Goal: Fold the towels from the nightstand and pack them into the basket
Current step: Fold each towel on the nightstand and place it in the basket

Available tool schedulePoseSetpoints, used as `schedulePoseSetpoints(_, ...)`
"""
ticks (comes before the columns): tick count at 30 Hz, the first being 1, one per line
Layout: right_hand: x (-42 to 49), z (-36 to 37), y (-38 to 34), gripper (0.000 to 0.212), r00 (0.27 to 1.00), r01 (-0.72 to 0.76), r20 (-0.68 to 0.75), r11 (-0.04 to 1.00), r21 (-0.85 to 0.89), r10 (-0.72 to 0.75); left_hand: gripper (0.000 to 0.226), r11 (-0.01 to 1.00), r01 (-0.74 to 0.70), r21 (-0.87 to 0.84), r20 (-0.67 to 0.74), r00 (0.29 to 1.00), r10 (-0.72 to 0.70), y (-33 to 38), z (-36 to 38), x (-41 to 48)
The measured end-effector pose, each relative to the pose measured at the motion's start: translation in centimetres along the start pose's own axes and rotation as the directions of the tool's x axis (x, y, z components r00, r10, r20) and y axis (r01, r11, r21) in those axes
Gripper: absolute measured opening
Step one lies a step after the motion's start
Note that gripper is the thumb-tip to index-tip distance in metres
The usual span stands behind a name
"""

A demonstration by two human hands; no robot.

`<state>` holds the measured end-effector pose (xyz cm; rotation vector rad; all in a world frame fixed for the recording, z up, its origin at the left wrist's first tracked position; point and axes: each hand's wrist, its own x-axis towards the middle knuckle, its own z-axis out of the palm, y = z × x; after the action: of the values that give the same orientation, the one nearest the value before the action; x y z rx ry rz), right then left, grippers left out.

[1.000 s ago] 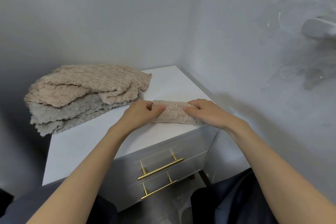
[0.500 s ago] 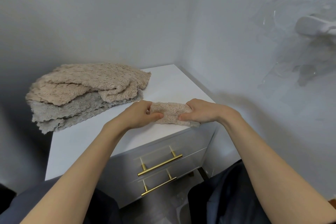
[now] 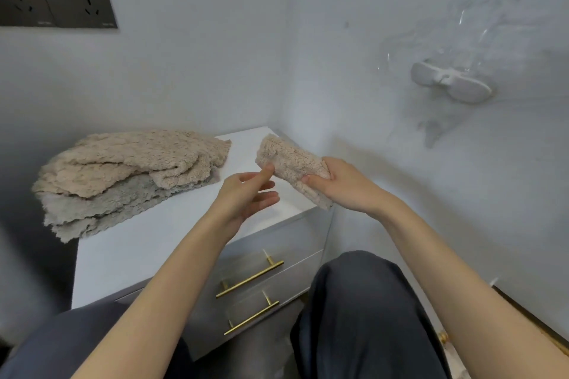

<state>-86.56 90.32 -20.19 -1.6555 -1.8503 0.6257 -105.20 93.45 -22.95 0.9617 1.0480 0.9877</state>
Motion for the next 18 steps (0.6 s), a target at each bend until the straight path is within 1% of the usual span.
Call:
schedulePoseSetpoints(2,-1.5,-0.7,0.0,0.036,0.998,0.014,-0.056,1.000,-0.022,-0.016,0.040,0.996,-0.024,-0.084,0.094,0.995,0.032,0.2,1.2,-0.6)
schedulePoseSetpoints(4,-3.4,-1.6,-0.1,0.039,0.996,0.007,-0.090,0.999,-0.040,-0.011,0.032,0.992,-0.032,-0.123,0.162,0.985,0.052,0.5,2.4,-1.4)
schedulePoseSetpoints(7,-6.1,-2.7,0.2,0.038,0.995,-0.019,-0.098,0.999,-0.035,0.015,0.021,0.990,-0.006,-0.140,0.245,0.969,0.040,1.2,4.5,-2.9)
schedulePoseSetpoints(9,-8.3,-3.6,0.6,0.035,0.995,-0.061,-0.077,0.998,0.017,0.062,0.014,0.985,0.033,-0.168,0.324,0.946,0.024,1.4,5.9,-4.1)
schedulePoseSetpoints(11,-10.4,-4.2,1.2,0.036,0.996,-0.088,-0.014,0.990,0.108,0.090,0.013,0.983,0.052,-0.178,0.397,0.917,0.024,1.2,7.2,-5.4)
schedulePoseSetpoints(12,-11.7,-4.6,1.6,0.038,0.995,-0.102,0.019,0.985,0.142,0.100,0.017,0.985,0.057,-0.161,0.434,0.901,0.019,1.0,8.1,-6.2)
schedulePoseSetpoints(13,-12.8,-4.8,2.0,0.039,0.994,-0.106,0.055,0.978,0.182,0.097,0.022,0.990,0.055,-0.132,0.462,0.887,0.012,0.8,8.7,-6.9)
schedulePoseSetpoints(15,-15.4,-5.5,2.9,0.034,0.991,-0.101,0.113,0.951,0.293,0.071,0.030,0.997,0.049,-0.062,0.506,0.862,-0.011,-0.1,10.5,-8.1)
schedulePoseSetpoints(17,-17.9,-6.2,3.8,0.031,0.983,-0.109,0.174,0.935,0.338,0.052,0.031,0.999,0.047,-0.009,0.529,0.848,-0.035,-1.2,12.2,-9.1)
schedulePoseSetpoints(18,-19.3,-6.6,4.5,0.030,0.976,-0.141,0.204,0.931,0.337,0.075,0.031,0.998,0.054,0.016,0.541,0.839,-0.054,-2.0,13.2,-9.7)
